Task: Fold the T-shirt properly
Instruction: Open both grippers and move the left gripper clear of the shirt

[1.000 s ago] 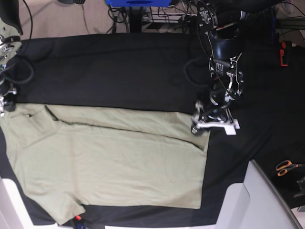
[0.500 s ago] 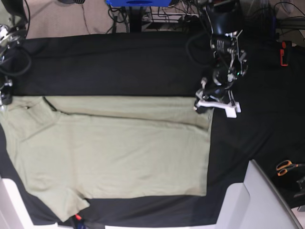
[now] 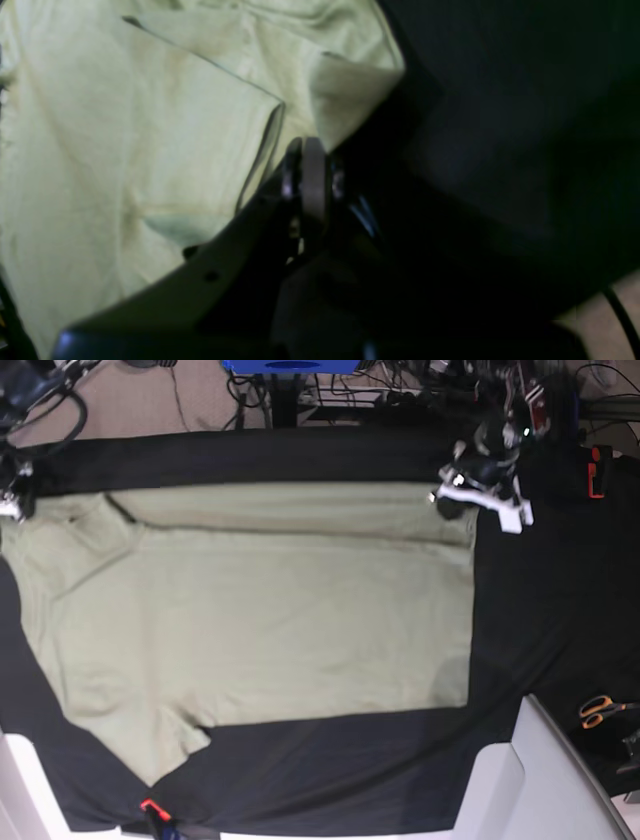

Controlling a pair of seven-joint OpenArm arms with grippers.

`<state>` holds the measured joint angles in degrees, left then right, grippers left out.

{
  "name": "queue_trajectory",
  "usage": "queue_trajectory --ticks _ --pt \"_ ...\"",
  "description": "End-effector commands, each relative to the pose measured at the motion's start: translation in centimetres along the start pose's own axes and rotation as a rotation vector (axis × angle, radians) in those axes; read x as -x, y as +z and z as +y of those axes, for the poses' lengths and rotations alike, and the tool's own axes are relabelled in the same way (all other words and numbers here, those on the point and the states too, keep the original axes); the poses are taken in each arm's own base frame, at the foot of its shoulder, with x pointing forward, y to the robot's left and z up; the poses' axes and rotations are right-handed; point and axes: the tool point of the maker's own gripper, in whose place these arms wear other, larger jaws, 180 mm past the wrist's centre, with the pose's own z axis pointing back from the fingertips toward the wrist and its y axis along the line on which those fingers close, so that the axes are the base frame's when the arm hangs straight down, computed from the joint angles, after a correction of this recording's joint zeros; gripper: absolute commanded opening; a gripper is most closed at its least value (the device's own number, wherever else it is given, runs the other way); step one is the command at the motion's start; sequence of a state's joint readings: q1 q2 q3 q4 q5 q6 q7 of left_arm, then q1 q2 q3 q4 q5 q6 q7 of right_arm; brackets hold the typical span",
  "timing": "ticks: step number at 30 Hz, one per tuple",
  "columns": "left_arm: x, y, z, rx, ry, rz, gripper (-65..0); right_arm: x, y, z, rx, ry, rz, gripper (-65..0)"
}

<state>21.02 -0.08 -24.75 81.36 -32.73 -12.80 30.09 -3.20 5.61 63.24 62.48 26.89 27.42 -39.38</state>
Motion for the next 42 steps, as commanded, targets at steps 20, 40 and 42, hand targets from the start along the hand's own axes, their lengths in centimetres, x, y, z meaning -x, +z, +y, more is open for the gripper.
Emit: queue_trajectory --ticks 20,40,42 --pt "1.4 3.7 3.5 -0.07 -0.079 0.03 -65.0 1.4 3.9 -2.8 0.076 0.049 -0.035 -65.0" --pt "1.0 4.7 3.5 -0.076 -0.094 0.016 -24.2 1.4 6.5 -4.0 0.128 0.049 0.011 -33.5" --pt "0.4 5.1 4.0 -0.091 -0.093 -0.004 -11.5 0.3 7.5 -3.9 0.145 0.095 -0.018 -31.8"
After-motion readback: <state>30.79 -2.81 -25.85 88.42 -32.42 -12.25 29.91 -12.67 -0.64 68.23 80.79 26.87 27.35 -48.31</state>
